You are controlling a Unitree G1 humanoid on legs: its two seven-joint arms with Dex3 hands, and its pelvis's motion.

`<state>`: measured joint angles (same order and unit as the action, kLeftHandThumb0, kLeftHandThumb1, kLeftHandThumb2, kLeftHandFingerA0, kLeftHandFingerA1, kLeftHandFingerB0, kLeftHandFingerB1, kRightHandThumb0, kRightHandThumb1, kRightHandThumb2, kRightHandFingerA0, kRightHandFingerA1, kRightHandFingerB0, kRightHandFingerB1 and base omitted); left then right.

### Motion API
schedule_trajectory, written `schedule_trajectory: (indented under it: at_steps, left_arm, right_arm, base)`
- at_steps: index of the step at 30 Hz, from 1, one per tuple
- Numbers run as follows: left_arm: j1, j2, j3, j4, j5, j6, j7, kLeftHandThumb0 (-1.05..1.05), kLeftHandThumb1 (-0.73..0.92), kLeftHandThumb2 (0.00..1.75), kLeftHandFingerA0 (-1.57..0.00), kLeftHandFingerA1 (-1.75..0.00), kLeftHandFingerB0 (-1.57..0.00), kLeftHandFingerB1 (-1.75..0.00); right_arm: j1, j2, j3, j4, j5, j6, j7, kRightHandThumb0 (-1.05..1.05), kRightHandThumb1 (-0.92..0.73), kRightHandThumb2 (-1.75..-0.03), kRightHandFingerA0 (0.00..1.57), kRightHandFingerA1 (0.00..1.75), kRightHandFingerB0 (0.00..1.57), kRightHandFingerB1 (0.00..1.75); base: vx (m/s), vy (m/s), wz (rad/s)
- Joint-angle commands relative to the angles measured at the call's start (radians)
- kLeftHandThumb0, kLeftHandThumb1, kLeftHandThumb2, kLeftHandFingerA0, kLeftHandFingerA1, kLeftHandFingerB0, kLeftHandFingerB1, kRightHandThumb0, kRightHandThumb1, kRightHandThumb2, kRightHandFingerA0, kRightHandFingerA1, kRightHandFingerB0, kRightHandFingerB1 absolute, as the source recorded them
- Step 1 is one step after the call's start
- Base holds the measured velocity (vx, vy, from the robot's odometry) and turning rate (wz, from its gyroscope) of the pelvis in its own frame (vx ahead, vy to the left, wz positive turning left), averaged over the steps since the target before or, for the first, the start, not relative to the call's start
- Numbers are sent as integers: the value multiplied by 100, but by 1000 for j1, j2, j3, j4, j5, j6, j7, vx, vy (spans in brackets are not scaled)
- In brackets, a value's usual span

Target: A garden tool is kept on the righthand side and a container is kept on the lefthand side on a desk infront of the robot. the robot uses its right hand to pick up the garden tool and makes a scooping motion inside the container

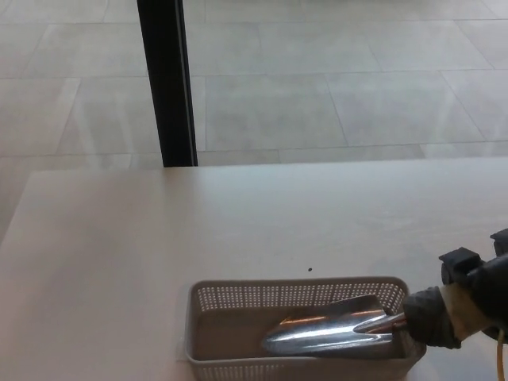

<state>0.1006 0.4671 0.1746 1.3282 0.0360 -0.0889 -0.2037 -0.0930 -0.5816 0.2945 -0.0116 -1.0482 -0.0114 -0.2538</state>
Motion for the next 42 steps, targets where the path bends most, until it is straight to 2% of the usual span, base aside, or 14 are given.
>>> schedule_trajectory:
  at_steps: [1,5,7,8,15,17,18,19,20,22,23,27,28,42]
  left_arm:
    - [5,16,-8,-3,10,-3,5,-34,-1,131,-69,-97,-62,-89]
    - [7,15,5,-7,-5,0,7,-26,-1,133,-69,-99,-62,-91]
    - [9,15,16,-8,-15,-1,-2,-29,-3,130,-71,-99,-66,-92]
    - [10,17,10,-8,-8,-3,-2,-34,0,129,-71,-98,-65,-90]
    - [10,10,17,-1,-12,-1,1,-28,-5,135,-71,-99,-64,-93]
    - [8,13,-13,0,19,3,15,-36,1,130,-70,-96,-62,-89]
    - [10,12,19,-3,-17,1,-25,-30,-4,134,-64,-98,-59,-91]
    - [7,11,0,-1,6,11,20,-36,0,127,-69,-95,-63,-88]
    - [8,10,17,-2,-13,20,8,-36,0,133,-66,-96,-58,-89]
    - [11,13,-2,-3,7,14,14,-35,-2,134,-67,-97,-59,-89]
    - [16,13,4,-4,-1,2,6,-30,-2,136,-68,-98,-60,-91]
    - [27,16,-3,-15,3,-13,-9,-36,-3,128,-68,-98,-64,-91]
    - [27,15,5,-11,-5,-9,-20,-35,-1,133,-63,-97,-58,-89]
    - [30,18,-1,-6,2,-10,-27,-33,-1,116,-66,-94,-66,-87]
  right_arm:
    - [47,143,-5,-27,160,-3,28,-17,-55,-93,87,175,73,147]
    - [68,213,-67,-40,237,33,55,-18,-45,-105,118,137,97,122]
    - [73,234,-93,-30,264,18,37,-10,-47,-104,88,175,69,160]
    - [77,238,-103,-32,270,18,38,-16,-43,-107,118,139,97,125]
    - [103,239,-204,-45,329,5,49,-17,-47,-107,118,137,97,124]
    - [106,241,-224,-52,356,6,76,-13,-52,-105,86,175,68,159]
    - [106,236,-234,-51,366,1,82,-20,-49,-107,116,137,95,123]
    - [101,236,-242,-48,379,-6,87,-13,-52,-106,85,175,68,159]
    - [98,228,-250,-36,379,-25,70,-20,-47,-105,117,136,97,124]
    - [98,223,-258,-32,388,-37,70,-20,-47,-106,117,136,98,123]
    - [97,221,-266,-27,395,-44,67,-15,-51,-100,86,175,76,153]
    - [89,223,-299,-38,423,-31,77,-13,-51,-96,89,175,78,148]
    - [81,236,-324,-52,454,-19,82,-17,-47,-104,118,137,98,123]
    - [-14,203,-453,-53,581,15,172,-18,-52,-106,91,175,76,150]
  base:
    - [0,0,0]
    - [0,0,0]
    - [0,0,0]
    - [0,0,0]
    - [0,0,0]
    - [0,0,0]
    - [0,0,0]
    - [0,0,0]
    - [0,0,0]
    - [0,0,0]
    - [0,0,0]
    - [0,0,0]
    - [0,0,0]
    - [0,0,0]
